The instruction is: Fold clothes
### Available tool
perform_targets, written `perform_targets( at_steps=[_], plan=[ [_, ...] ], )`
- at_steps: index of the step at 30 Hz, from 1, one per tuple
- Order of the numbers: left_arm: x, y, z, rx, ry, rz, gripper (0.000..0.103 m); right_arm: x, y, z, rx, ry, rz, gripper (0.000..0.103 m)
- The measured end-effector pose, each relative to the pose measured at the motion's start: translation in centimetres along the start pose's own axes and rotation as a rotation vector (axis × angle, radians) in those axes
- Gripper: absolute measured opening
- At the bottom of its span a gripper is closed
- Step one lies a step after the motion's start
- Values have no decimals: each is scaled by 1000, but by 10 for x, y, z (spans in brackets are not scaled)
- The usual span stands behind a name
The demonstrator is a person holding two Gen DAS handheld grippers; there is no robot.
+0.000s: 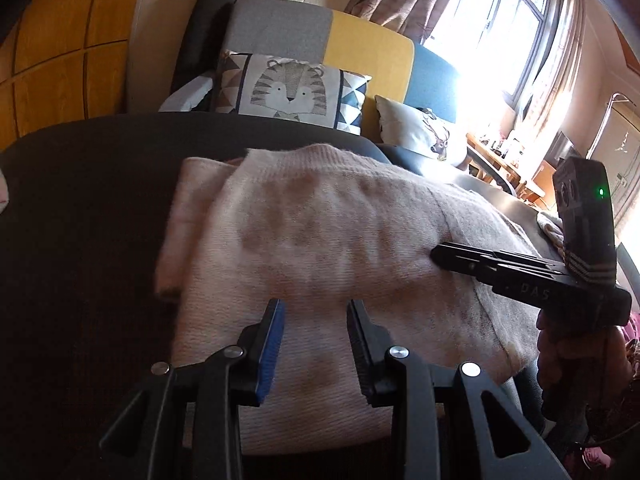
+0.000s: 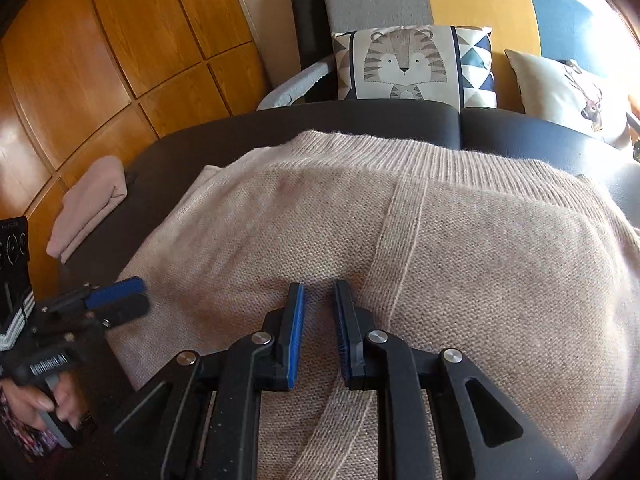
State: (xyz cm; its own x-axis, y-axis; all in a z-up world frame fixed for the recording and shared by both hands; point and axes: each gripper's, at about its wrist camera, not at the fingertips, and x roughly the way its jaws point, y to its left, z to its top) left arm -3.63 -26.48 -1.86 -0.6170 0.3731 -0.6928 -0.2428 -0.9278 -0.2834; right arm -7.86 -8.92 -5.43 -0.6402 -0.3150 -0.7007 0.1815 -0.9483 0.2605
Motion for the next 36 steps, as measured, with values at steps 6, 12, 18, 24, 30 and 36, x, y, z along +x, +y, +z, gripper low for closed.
perform_targets(
  at_steps=[6, 12, 18, 24, 30, 36],
  plan=[
    [-32, 44, -11, -22, 43, -17, 33, 1, 3, -3, 8, -28, -20, 17],
    [-29, 51, -23, 9, 76, -25, 33, 1, 3, -3, 11, -31, -16, 17],
    [-21, 57, -22, -54, 118, -84, 22, 1, 3, -4, 13, -33, -19, 17],
    [-25, 76, -21, -119, 183, -127, 7, 1, 3, -5, 21, -41, -22, 17],
    [-32, 78, -4, -121, 117, -104, 15, -2, 3, -2, 44, -30, -25, 17],
    [-32, 68, 43, -177, -7, -74, 20, -29, 11, 10, 39, -102, -26, 23]
  ],
)
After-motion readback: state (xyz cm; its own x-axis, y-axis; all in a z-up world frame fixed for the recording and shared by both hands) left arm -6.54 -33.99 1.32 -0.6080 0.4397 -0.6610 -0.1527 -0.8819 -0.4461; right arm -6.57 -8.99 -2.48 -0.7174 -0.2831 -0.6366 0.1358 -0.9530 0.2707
